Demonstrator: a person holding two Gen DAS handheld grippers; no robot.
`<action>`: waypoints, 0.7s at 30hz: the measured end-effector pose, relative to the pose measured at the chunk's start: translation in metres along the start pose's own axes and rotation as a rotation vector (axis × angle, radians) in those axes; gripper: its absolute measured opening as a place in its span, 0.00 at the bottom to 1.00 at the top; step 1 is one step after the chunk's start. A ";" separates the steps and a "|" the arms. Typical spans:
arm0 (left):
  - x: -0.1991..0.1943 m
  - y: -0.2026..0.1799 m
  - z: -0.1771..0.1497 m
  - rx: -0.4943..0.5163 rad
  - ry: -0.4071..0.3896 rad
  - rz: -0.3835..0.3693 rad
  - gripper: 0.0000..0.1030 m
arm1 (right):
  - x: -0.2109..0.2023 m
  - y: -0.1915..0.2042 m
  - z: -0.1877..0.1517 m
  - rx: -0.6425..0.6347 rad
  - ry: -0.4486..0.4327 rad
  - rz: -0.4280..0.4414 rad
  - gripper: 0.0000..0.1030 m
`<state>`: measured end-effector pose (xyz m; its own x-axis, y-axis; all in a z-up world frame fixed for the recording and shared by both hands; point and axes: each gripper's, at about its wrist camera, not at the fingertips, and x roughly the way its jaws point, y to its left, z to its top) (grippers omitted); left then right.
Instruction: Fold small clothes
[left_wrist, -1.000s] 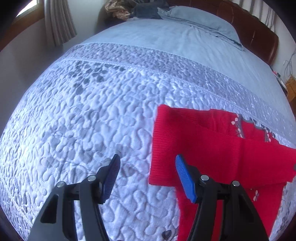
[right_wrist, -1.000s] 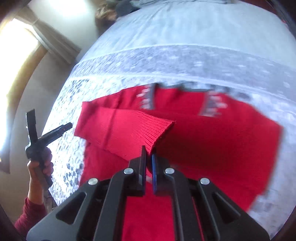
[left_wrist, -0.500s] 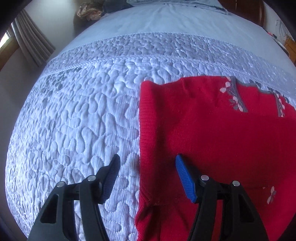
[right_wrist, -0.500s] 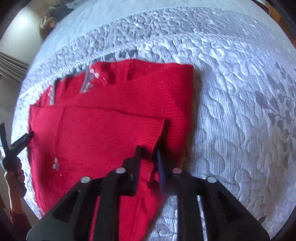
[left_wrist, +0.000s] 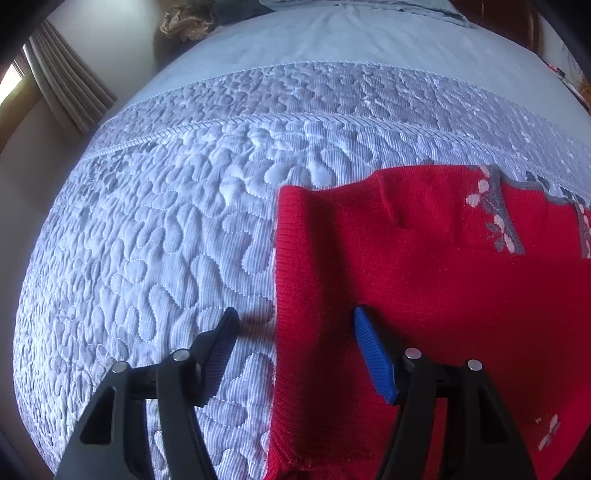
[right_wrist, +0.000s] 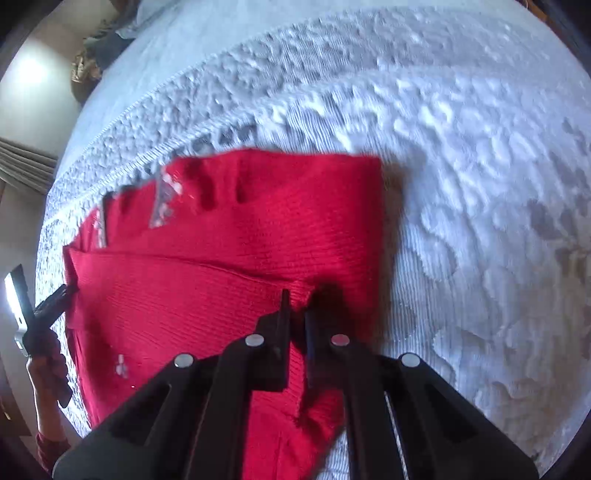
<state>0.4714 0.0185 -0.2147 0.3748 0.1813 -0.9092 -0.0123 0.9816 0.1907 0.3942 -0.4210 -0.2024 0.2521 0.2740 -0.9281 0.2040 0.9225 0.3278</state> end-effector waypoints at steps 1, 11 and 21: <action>-0.002 0.002 0.000 -0.008 -0.001 -0.012 0.64 | -0.004 0.000 -0.002 0.001 -0.010 0.015 0.11; -0.031 0.004 -0.035 0.020 0.004 -0.053 0.63 | -0.023 0.003 -0.050 -0.077 0.029 0.071 0.10; -0.022 0.012 -0.038 -0.022 0.068 -0.101 0.67 | -0.020 0.009 -0.062 -0.057 0.001 -0.043 0.08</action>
<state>0.4275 0.0284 -0.2062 0.3117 0.0848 -0.9464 0.0015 0.9960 0.0897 0.3324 -0.4012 -0.1919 0.2439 0.2343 -0.9411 0.1600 0.9474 0.2773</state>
